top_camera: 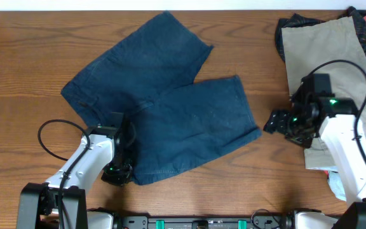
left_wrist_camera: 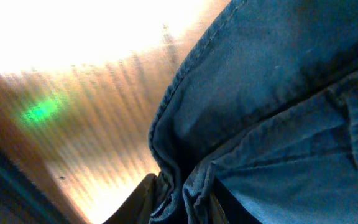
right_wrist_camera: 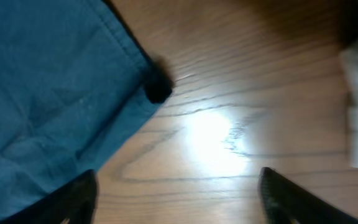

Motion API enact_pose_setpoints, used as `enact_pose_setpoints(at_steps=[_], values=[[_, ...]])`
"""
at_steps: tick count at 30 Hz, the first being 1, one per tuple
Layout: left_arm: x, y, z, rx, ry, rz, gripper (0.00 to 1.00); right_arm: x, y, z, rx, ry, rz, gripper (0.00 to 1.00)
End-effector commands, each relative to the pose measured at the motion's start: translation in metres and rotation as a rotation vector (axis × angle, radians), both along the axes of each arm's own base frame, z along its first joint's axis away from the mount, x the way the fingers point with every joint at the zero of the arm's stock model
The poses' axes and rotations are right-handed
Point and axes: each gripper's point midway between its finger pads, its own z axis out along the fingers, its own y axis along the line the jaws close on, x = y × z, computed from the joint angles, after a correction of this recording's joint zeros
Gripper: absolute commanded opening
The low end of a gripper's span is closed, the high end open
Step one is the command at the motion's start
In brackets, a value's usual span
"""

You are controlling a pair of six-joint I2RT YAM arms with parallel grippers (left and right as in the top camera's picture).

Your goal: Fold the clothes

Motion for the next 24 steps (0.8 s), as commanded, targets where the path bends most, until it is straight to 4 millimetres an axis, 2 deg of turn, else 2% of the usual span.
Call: enact_pose_setpoints(at_steps=[1, 6, 9, 15, 24], values=[[-0.009, 0.006, 0.000, 0.023, 0.031, -0.047, 0.25, -0.012, 0.019, -0.014, 0.062, 0.044, -0.005, 0.74], [-0.014, 0.007, 0.001, 0.018, 0.053, -0.076, 0.25, -0.022, 0.037, -0.041, 0.075, 0.059, -0.027, 0.63], [-0.014, 0.007, 0.001, 0.017, 0.054, -0.083, 0.24, -0.027, 0.049, -0.054, 0.081, 0.057, -0.038, 0.62], [-0.014, 0.007, 0.001, 0.016, 0.054, -0.084, 0.25, -0.014, 0.068, -0.070, 0.113, -0.043, -0.046, 0.61], [-0.014, 0.007, 0.001, 0.016, 0.053, -0.086, 0.25, 0.000, 0.058, -0.079, 0.049, -0.121, -0.130, 0.52]])
